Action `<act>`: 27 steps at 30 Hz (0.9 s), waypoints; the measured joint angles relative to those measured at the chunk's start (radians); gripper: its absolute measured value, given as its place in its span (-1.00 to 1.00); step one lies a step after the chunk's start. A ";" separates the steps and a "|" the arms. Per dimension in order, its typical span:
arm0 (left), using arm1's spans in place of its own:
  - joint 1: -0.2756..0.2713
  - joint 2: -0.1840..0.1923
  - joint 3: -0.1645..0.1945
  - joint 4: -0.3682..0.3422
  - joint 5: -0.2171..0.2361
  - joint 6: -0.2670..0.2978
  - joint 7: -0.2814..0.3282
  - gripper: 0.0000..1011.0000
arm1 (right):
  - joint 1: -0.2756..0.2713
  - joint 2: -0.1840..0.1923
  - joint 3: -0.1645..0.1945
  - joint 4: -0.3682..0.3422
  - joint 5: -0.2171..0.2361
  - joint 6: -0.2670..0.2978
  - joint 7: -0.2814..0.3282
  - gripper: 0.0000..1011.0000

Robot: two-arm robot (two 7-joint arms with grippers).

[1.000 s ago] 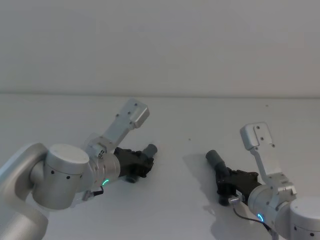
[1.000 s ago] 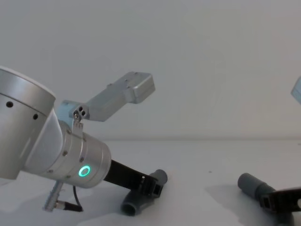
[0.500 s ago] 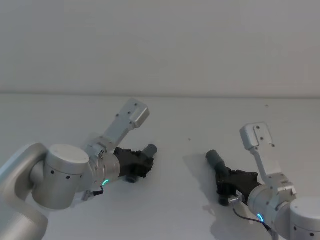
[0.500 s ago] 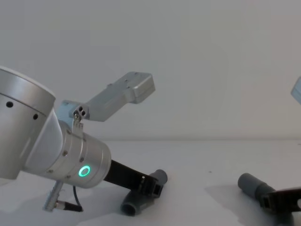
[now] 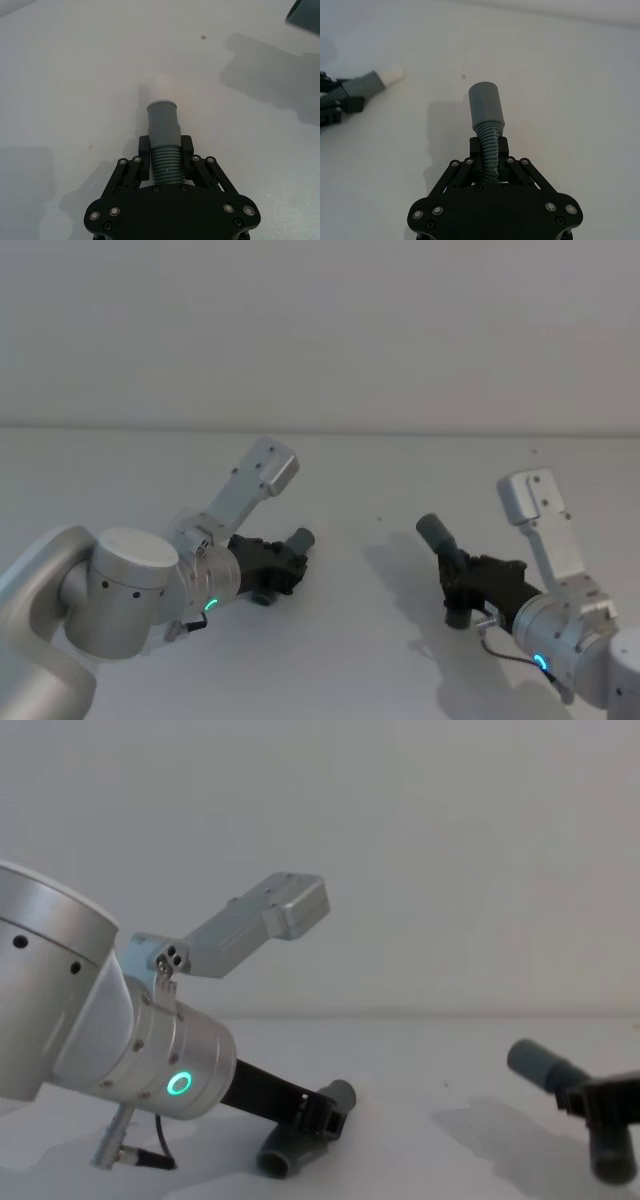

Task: Use both hands to pick up one end of the pipe from the table, align the ends, and insert them.

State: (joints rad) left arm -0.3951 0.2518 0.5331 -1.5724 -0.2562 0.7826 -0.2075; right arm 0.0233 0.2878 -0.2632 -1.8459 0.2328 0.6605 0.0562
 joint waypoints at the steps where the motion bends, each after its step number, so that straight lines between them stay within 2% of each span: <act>1: 0.000 0.000 0.000 0.000 0.000 0.000 0.000 -0.32 | 0.000 0.004 0.002 -0.002 0.000 -0.007 0.005 -0.69; 8: 0.000 0.000 0.000 0.000 0.000 0.000 0.000 -0.32 | -0.001 0.050 0.024 -0.022 0.004 -0.088 0.066 -0.69; 11: -0.001 0.000 0.000 0.000 0.001 0.000 0.000 -0.32 | -0.003 0.083 0.038 -0.030 0.008 -0.149 0.113 -0.69; 14: -0.003 0.002 0.003 -0.001 0.003 0.000 -0.005 -0.32 | -0.005 0.101 0.045 -0.032 0.011 -0.183 0.139 -0.69; 24: -0.021 0.034 0.026 -0.027 0.024 -0.010 -0.039 -0.32 | -0.016 0.204 0.078 -0.015 0.027 -0.373 0.280 -0.69; 25: -0.022 0.037 0.027 -0.031 0.026 -0.012 -0.043 -0.32 | -0.016 0.204 0.078 -0.015 0.027 -0.373 0.280 -0.69; 27: -0.025 0.044 0.030 -0.038 0.029 -0.014 -0.048 -0.32 | -0.020 0.224 0.083 -0.006 0.032 -0.414 0.310 -0.69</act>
State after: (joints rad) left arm -0.4205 0.2955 0.5631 -1.6100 -0.2270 0.7684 -0.2559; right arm 0.0036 0.5119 -0.1804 -1.8517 0.2644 0.2460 0.3660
